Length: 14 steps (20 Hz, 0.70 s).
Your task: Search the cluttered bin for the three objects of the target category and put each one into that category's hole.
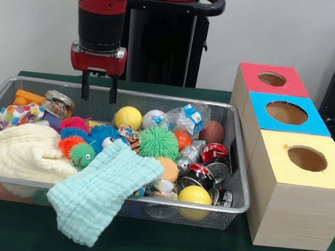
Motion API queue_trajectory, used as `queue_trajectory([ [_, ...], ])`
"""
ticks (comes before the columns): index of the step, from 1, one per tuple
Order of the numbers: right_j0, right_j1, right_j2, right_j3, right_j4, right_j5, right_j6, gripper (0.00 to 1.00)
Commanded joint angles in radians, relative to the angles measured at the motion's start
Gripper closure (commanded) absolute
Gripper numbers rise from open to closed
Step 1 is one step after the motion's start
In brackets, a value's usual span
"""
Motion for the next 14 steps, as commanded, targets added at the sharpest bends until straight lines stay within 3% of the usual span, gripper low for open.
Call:
queue_trajectory([
  [1, -0.031, -0.018, 0.132, 0.027, -0.075, -0.055, 0.005, 0.00],
  [5, -0.009, -0.012, 0.126, 0.010, -0.080, -0.059, 0.039, 0.00],
  [9, 0.080, 0.020, 0.070, -0.066, -0.100, -0.033, 0.054, 0.00],
  [14, 0.141, 0.063, 0.038, -0.122, -0.082, -0.031, 0.098, 0.00],
])
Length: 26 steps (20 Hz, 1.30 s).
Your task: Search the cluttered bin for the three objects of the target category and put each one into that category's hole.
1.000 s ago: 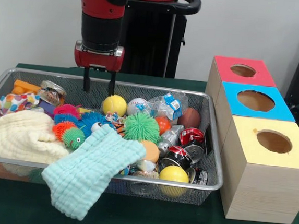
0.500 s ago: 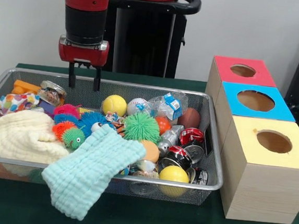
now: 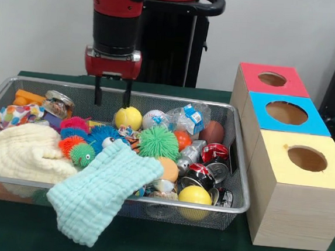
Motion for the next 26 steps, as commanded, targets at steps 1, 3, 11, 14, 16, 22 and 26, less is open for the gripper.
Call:
queue_trajectory([
  [1, 0.084, 0.074, 0.009, -0.117, -0.035, -0.032, 0.106, 0.00],
  [3, 0.126, 0.104, -0.026, -0.152, -0.026, -0.042, 0.136, 0.00],
  [11, 0.121, 0.216, -0.017, -0.219, 0.016, -0.097, 0.156, 0.00],
  [14, 0.045, 0.236, 0.037, -0.167, -0.007, -0.176, 0.138, 0.00],
  [16, 0.009, 0.254, 0.053, -0.142, -0.035, -0.232, 0.127, 0.00],
  [22, -0.061, 0.266, 0.071, -0.095, -0.068, -0.307, 0.119, 0.00],
  [26, -0.105, 0.273, 0.091, -0.084, -0.099, -0.319, 0.095, 0.00],
])
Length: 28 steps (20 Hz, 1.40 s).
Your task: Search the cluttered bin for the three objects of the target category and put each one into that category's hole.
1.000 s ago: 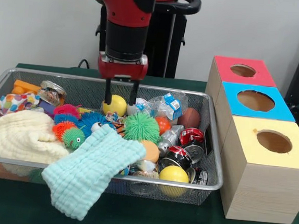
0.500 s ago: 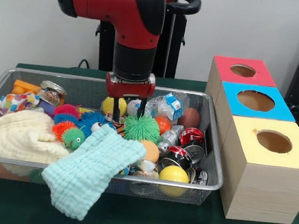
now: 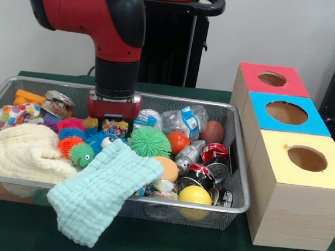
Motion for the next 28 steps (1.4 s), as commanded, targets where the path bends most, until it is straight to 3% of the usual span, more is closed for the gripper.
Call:
queue_trajectory([
  [1, -0.066, 0.056, 0.076, 0.007, -0.080, -0.090, 0.095, 0.00],
  [5, -0.040, 0.054, 0.046, 0.001, -0.084, -0.126, 0.121, 0.00],
  [10, 0.011, -0.013, 0.026, 0.017, -0.067, -0.129, 0.137, 0.00],
  [15, 0.145, -0.052, -0.068, 0.001, 0.001, -0.123, 0.189, 0.00],
  [19, 0.216, -0.078, -0.107, -0.026, 0.066, -0.061, 0.217, 0.00],
  [24, 0.216, -0.067, -0.094, -0.052, 0.089, -0.067, 0.203, 0.00],
  [28, 0.187, -0.026, -0.064, -0.070, 0.074, -0.138, 0.192, 0.00],
])
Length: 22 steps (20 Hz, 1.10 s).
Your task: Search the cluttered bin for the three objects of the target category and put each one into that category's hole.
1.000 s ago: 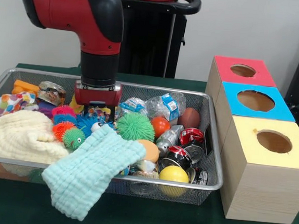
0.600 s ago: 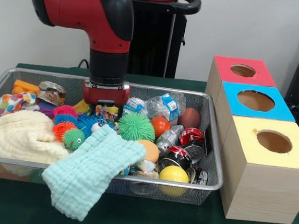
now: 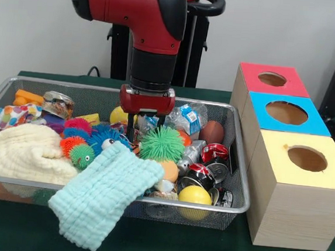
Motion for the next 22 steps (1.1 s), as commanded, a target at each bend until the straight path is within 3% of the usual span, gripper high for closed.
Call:
queue_trajectory([
  [1, -0.047, 0.036, 0.050, -0.093, 0.034, -0.101, 0.189, 0.00],
  [5, -0.109, 0.063, 0.101, -0.085, -0.031, -0.191, 0.175, 0.00],
  [13, -0.195, 0.092, 0.163, -0.083, -0.143, -0.237, 0.129, 0.00],
  [22, -0.098, 0.082, 0.079, -0.123, -0.047, -0.225, 0.162, 0.00],
])
